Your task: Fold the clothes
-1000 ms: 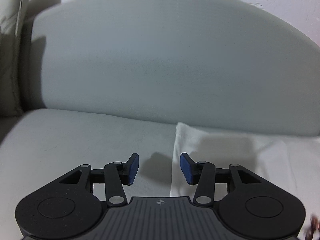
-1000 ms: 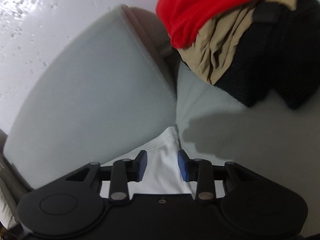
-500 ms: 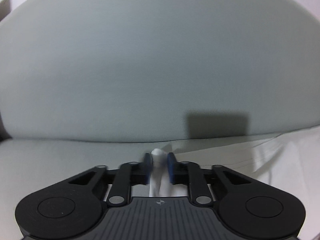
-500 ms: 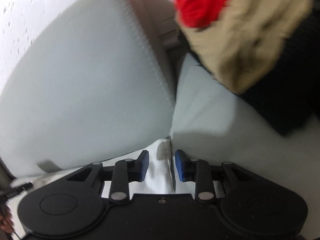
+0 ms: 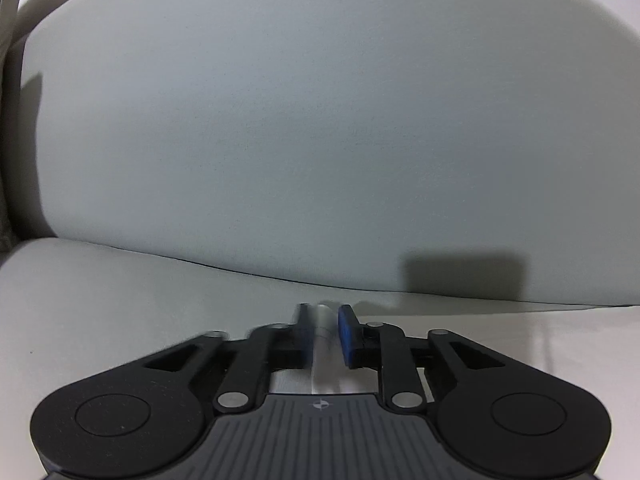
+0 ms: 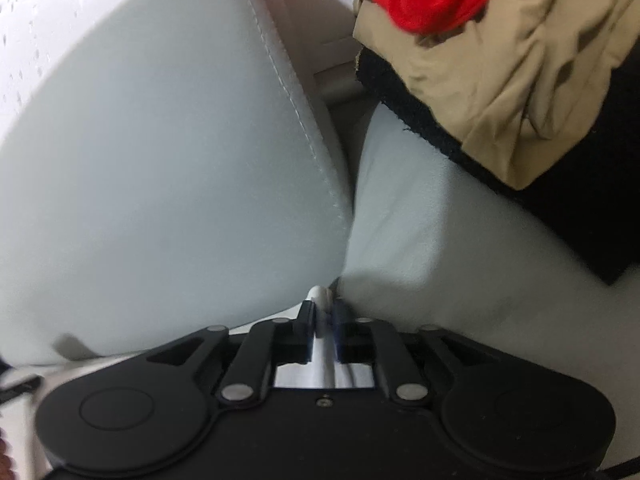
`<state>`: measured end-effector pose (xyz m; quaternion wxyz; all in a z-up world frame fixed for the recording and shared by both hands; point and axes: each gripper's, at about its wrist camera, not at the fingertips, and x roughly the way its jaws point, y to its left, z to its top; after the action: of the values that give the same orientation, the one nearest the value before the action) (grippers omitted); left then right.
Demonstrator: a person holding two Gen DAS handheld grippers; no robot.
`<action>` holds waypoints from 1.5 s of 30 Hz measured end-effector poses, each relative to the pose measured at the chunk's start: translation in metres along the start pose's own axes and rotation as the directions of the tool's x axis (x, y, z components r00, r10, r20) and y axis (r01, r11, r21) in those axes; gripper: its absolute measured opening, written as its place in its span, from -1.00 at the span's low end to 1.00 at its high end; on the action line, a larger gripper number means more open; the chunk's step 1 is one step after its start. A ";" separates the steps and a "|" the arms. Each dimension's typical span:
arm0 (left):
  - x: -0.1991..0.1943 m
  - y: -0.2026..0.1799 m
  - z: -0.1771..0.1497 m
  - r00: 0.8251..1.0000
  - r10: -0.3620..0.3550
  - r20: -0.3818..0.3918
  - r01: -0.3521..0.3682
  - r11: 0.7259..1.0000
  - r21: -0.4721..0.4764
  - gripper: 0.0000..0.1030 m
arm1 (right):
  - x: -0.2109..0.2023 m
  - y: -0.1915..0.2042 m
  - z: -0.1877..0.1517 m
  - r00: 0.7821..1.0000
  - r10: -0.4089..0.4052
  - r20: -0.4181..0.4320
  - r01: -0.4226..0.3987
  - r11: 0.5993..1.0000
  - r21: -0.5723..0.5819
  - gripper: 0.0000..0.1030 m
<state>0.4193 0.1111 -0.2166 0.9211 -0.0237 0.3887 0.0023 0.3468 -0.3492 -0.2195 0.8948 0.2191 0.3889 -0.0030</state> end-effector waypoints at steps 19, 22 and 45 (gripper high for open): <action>-0.009 0.033 -0.001 0.991 -0.122 -0.046 0.122 0.993 -0.001 -0.54 | -0.015 -0.006 -0.034 0.994 0.050 -0.100 -0.053 0.998 -0.028 -0.55; -0.022 0.027 -0.003 0.994 -0.107 -0.004 0.107 0.994 0.028 -0.96 | -0.021 -0.005 -0.042 0.995 0.043 -0.094 -0.045 0.999 -0.015 -0.88; -0.334 0.085 -0.126 0.993 -0.065 0.095 0.073 0.994 -0.083 -0.96 | -0.312 -0.023 -0.107 0.989 0.116 0.089 -0.124 0.988 0.087 -0.89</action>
<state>0.0940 0.1947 -0.0691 0.9357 -0.0767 0.3441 -0.0119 0.0510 -0.3792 -0.0754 0.8978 0.2828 0.3367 0.0240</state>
